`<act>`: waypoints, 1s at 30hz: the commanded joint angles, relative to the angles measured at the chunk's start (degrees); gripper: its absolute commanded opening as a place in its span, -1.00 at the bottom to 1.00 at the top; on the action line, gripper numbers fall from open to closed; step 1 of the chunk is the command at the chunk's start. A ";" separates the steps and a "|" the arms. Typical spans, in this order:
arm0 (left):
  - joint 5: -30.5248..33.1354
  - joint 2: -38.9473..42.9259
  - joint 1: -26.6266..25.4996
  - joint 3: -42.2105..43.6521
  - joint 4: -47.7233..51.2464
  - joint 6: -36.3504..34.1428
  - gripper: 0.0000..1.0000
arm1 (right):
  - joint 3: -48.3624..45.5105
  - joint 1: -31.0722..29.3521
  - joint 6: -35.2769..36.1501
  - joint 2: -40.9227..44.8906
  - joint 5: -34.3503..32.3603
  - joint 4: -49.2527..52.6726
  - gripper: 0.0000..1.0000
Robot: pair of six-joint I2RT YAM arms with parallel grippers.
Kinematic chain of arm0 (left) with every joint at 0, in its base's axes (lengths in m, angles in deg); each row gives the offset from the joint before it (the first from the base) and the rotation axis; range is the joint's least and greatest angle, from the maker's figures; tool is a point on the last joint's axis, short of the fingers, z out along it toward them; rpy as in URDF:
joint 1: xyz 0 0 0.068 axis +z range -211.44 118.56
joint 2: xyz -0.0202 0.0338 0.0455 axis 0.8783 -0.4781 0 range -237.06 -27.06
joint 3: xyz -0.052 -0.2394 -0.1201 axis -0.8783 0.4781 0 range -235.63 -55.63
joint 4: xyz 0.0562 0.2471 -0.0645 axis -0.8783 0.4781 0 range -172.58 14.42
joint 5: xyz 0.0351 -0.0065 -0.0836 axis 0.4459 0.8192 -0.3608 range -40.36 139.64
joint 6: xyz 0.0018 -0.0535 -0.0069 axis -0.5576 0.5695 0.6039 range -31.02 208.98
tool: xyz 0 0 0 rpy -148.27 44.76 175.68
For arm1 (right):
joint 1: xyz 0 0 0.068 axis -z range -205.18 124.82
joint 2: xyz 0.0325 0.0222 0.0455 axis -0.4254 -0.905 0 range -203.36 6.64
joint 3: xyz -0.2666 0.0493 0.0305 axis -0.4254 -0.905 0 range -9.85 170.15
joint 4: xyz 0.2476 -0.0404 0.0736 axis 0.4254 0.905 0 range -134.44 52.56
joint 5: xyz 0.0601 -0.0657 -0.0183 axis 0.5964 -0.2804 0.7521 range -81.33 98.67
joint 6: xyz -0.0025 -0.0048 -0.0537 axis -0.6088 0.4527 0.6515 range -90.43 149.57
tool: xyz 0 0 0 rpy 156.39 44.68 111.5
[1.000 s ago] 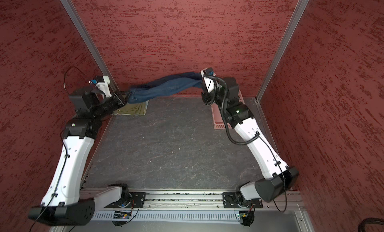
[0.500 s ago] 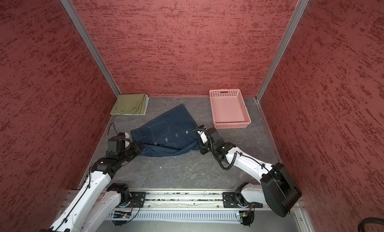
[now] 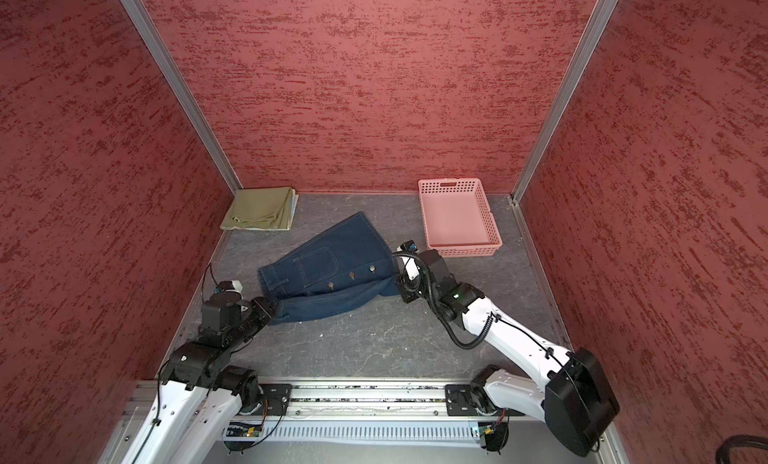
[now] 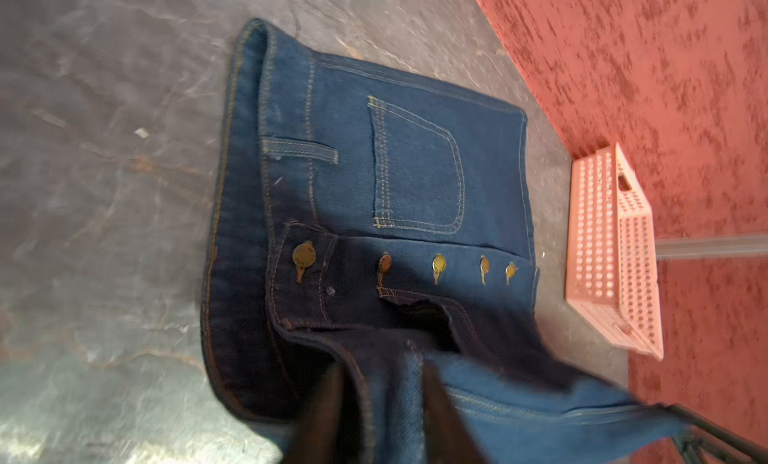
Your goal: Fold and stack the skirts
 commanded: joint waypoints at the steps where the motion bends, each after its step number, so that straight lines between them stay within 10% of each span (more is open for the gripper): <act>1: 4.63 3.98 -1.26 -0.58 3.93 2.69 0.16 | 1.39 -0.21 -0.82 2.88 -1.91 0.70 0.35; 8: 9.09 2.57 -1.36 -4.13 2.26 1.60 0.52 | 6.76 0.60 -3.34 0.76 -3.73 3.16 0.67; 18: 6.02 -35.93 -1.83 -10.10 -5.54 -1.83 0.58 | 16.85 1.18 -10.71 -22.37 2.60 3.31 0.65; 30: 0.24 -63.44 -1.71 -19.05 -18.76 -8.17 0.58 | 17.89 5.92 -14.43 -22.82 1.08 3.07 0.65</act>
